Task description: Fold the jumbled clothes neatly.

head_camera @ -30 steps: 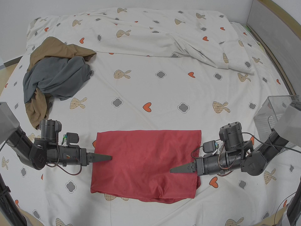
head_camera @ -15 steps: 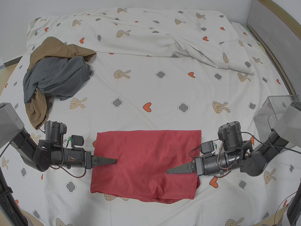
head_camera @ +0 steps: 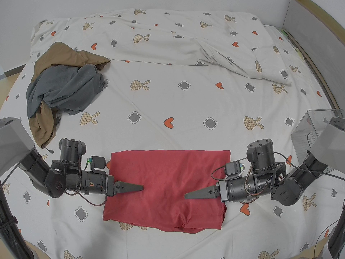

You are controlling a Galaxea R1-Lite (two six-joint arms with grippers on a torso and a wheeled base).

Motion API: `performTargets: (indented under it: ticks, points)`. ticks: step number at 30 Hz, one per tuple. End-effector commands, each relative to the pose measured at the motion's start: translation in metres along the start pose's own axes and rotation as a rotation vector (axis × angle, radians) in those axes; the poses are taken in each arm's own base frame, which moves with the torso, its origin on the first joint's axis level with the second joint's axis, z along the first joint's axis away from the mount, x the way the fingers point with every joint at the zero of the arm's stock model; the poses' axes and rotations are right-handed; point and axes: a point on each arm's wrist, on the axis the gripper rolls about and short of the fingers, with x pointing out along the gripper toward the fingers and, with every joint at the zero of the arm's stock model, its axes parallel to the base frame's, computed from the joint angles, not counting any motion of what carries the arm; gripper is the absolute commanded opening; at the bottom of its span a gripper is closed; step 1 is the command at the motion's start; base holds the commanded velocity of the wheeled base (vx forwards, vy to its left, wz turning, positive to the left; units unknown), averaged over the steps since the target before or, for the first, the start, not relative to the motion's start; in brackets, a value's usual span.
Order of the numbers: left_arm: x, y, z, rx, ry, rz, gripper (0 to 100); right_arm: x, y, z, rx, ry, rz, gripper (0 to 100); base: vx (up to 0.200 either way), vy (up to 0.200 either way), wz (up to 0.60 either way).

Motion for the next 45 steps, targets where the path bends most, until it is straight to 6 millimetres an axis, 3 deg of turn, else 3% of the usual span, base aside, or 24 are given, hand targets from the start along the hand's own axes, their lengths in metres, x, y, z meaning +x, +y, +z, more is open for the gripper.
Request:
performTargets:
  ticks: [1, 13, 23, 33, 45]
  points:
    - [0.007, 0.003, -0.004, -0.005, 0.016, -0.007, 100, 0.004, -0.005, -0.002, 0.011, 0.013, -0.006, 100, 0.0, 0.0, 0.0]
    - [-0.002, -0.01, -0.002, 0.03, -0.014, -0.019, 100, 0.022, 0.009, 0.001, -0.029, 0.035, 0.036, 100, 0.0, 0.0, 0.0]
    - [0.004, -0.012, -0.005, 0.042, -0.01, -0.053, 100, 0.027, 0.001, 0.0, -0.004, 0.047, 0.028, 100, 0.0, 0.0, 0.0]
    - [0.01, 0.007, -0.02, 0.004, -0.009, -0.076, 100, 0.028, -0.014, -0.002, 0.02, 0.047, -0.003, 100, 0.0, 0.0, 0.0]
    - [0.017, 0.003, -0.02, 0.006, -0.009, -0.093, 100, 0.037, -0.005, 0.001, -0.002, 0.055, 0.023, 100, 0.0, 0.0, 0.0]
